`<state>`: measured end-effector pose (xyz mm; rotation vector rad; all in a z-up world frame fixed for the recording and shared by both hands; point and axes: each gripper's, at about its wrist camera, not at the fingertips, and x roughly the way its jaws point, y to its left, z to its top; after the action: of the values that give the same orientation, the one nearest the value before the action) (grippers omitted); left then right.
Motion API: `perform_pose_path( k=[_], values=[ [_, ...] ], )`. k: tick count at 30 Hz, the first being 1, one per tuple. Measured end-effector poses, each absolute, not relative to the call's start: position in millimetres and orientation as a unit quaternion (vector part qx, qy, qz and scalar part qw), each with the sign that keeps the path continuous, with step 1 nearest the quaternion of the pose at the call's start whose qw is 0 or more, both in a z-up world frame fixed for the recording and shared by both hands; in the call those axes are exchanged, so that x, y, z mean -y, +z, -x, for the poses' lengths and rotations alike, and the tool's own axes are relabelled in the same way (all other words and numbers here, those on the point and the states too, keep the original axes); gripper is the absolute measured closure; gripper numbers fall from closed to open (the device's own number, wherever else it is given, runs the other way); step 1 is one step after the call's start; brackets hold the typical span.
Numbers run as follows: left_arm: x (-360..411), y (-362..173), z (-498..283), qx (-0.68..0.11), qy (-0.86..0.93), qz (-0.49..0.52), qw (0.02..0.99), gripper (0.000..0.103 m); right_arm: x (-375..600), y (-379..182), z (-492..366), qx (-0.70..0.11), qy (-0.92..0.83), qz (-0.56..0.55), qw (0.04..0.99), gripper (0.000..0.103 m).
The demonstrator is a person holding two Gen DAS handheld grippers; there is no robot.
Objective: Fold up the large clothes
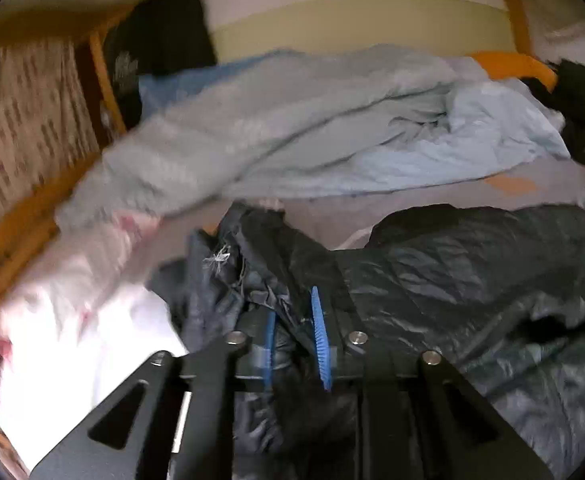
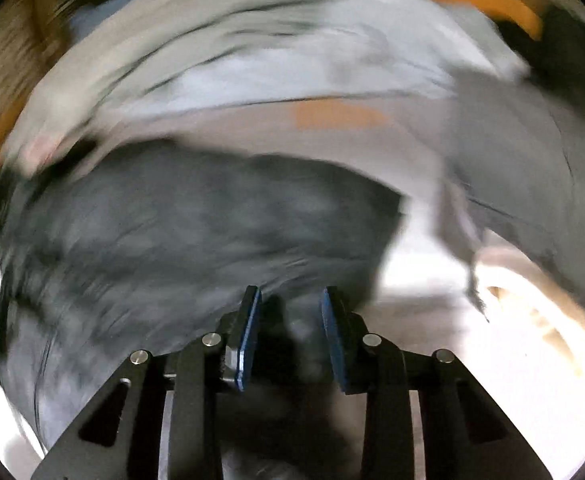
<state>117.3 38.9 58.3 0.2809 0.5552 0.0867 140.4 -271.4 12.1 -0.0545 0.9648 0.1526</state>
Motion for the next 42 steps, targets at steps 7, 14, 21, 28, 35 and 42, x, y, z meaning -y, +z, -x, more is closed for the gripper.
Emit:
perform_pose_path(
  k=[7, 14, 21, 28, 35, 42],
  values=[
    [-35.5, 91.4, -80.9, -0.211, 0.07, -0.148, 0.964, 0.01, 213.5, -8.4, -132.2, -0.491, 0.096, 0.061, 0.864, 0.036],
    [-32.4, 90.9, -83.4, -0.25, 0.0, -0.081, 0.965, 0.01, 225.9, -22.1, -144.2, -0.493, 0.019, 0.034, 0.869, 0.036],
    [39.1, 54.0, -119.1, -0.315, -0.078, -0.075, 0.943, 0.012, 257.9, 3.5, -142.8, -0.468, 0.023, -0.005, 0.884, 0.036],
    [95.6, 13.8, -188.4, -0.448, -0.047, -0.08, 0.889, 0.025, 313.5, 26.0, -136.6, -0.429, 0.067, -0.088, 0.896, 0.034],
    [107.1, -27.0, -227.4, -0.496, 0.001, -0.127, 0.859, 0.028, 354.0, -12.7, -123.6, -0.501, 0.073, -0.154, 0.849, 0.043],
    [162.9, 31.8, -197.7, -0.395, -0.119, -0.133, 0.901, 0.035, 366.5, -20.8, -83.3, -0.503, 0.064, -0.156, 0.848, 0.059]
  ],
)
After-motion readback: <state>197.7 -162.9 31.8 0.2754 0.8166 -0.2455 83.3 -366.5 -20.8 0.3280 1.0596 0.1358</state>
